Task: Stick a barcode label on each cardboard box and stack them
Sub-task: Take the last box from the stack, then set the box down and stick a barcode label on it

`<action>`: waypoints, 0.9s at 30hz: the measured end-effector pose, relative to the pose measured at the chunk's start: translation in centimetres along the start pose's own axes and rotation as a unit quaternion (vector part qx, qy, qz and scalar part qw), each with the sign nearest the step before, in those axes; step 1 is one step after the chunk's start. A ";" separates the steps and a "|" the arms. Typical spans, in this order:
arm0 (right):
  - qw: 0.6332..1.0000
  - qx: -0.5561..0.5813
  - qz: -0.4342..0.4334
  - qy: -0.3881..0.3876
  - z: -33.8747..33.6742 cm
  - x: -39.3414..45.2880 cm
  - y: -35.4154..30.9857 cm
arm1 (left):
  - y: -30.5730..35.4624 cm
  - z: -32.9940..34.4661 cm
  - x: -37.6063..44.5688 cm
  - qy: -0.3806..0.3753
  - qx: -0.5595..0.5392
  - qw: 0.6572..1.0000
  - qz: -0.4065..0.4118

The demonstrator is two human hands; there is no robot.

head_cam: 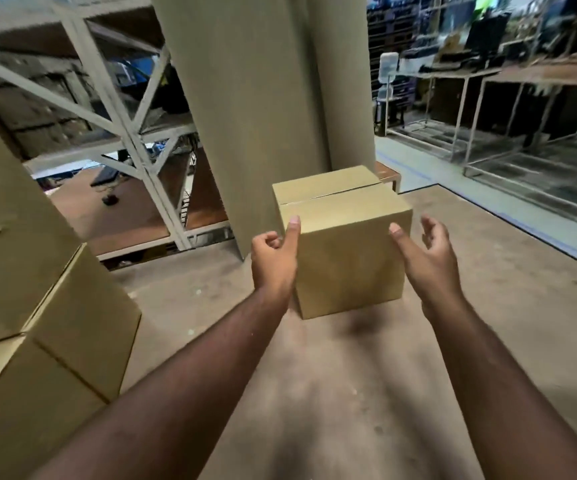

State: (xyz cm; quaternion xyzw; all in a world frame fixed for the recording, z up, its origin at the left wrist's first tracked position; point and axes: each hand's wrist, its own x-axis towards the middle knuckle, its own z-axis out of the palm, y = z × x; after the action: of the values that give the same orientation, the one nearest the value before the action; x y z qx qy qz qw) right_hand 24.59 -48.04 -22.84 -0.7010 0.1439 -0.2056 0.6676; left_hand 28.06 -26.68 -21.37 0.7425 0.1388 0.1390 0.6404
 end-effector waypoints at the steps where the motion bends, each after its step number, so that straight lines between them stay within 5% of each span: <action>1: 1.000 -0.028 0.006 0.012 0.8 2.2 0.0 | 0.3 0.5 1.2 -0.004 0.034 0.999 -0.011; 6: 0.995 -0.083 0.052 0.011 2.9 7.8 2.3 | -1.7 2.3 5.2 -0.095 0.115 0.987 -0.057; 9: 0.994 -0.092 0.023 0.048 2.0 5.8 3.0 | -3.1 1.9 4.7 -0.085 0.084 0.992 -0.048; 14: 0.998 0.007 -0.022 0.062 -0.9 -5.8 2.7 | -1.6 -4.8 -3.6 -0.050 0.035 0.998 -0.036; 19: 0.995 0.075 0.028 0.059 -3.2 -19.3 2.9 | -2.3 -12.7 -13.9 -0.016 0.008 0.998 -0.063; 27: 1.000 -0.013 0.025 -0.003 -7.3 -36.1 0.6 | -2.8 -26.5 -28.5 -0.009 -0.013 0.990 -0.137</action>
State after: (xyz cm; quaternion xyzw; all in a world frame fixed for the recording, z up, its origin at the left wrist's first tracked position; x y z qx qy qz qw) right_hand -10.45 -37.32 -26.73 -0.7062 0.1618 -0.1848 0.6640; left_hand -8.53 -13.10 -21.23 0.7096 0.2316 0.0449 0.6639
